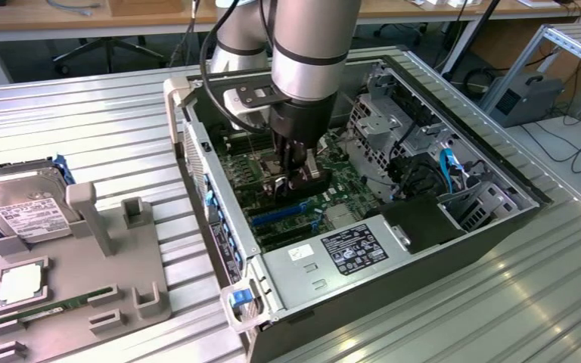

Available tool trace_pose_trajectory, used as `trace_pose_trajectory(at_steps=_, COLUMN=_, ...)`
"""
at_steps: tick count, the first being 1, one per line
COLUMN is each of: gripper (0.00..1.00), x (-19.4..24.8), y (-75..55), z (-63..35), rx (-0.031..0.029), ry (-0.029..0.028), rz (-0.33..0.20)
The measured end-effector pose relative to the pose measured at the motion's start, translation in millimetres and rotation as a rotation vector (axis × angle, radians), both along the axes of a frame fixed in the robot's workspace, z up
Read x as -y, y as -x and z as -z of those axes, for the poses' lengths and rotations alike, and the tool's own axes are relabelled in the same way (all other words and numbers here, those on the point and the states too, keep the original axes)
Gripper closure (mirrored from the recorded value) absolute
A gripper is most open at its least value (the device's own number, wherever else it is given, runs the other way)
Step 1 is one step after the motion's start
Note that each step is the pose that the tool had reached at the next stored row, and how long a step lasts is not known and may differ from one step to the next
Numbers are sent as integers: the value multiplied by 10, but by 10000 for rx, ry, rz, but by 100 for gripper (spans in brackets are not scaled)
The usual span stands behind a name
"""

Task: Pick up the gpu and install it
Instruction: 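Insert the gpu into the slot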

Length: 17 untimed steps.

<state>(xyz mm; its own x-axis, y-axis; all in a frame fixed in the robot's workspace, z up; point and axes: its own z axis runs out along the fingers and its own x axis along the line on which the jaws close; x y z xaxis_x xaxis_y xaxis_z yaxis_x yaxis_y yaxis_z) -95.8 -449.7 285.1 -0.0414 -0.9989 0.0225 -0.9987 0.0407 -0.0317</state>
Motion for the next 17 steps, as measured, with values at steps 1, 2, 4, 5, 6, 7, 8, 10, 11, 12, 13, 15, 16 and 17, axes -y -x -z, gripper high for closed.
trace_pose_trajectory(at_steps=1, gripper=73, x=0, y=0, z=0, rx=0, ry=0, rz=0)
trace_pose_trajectory(at_steps=2, gripper=73, x=0, y=0, z=0, rx=0, ry=0, rz=0)
trace_pose_trajectory(at_steps=4, gripper=73, x=0, y=0, z=0, rx=0, ry=0, rz=0)
trace_pose_trajectory(at_steps=5, gripper=73, x=0, y=0, z=0, rx=0, ry=-1, rz=0)
trace_pose_trajectory(at_steps=6, gripper=73, x=0, y=0, z=0, rx=0, ry=0, rz=0)
trace_pose_trajectory(at_steps=7, gripper=73, x=0, y=0, z=0, rx=0, ry=-1, rz=0)
trace_pose_trajectory(at_steps=8, gripper=73, x=0, y=0, z=0, rx=0, ry=-1, rz=0)
trace_pose_trajectory(at_steps=10, gripper=73, x=2, y=0, z=0, rx=1, ry=-11, rz=0)
trace_pose_trajectory(at_steps=11, gripper=73, x=14, y=-27, z=1, rx=-2, ry=-38, rz=4)
trace_pose_trajectory(at_steps=12, gripper=73, x=19, y=-72, z=0, rx=-7, ry=-37, rz=9)
trace_pose_trajectory(at_steps=13, gripper=73, x=43, y=-71, z=0, rx=-7, ry=-39, rz=9)
trace_pose_trajectory(at_steps=15, gripper=73, x=43, y=-37, z=23, rx=-7, ry=-39, rz=10)
trace_pose_trajectory(at_steps=16, gripper=73, x=43, y=-24, z=52, rx=-7, ry=-39, rz=9)
trace_pose_trajectory(at_steps=17, gripper=73, x=43, y=-12, z=89, rx=-7, ry=-39, rz=9)
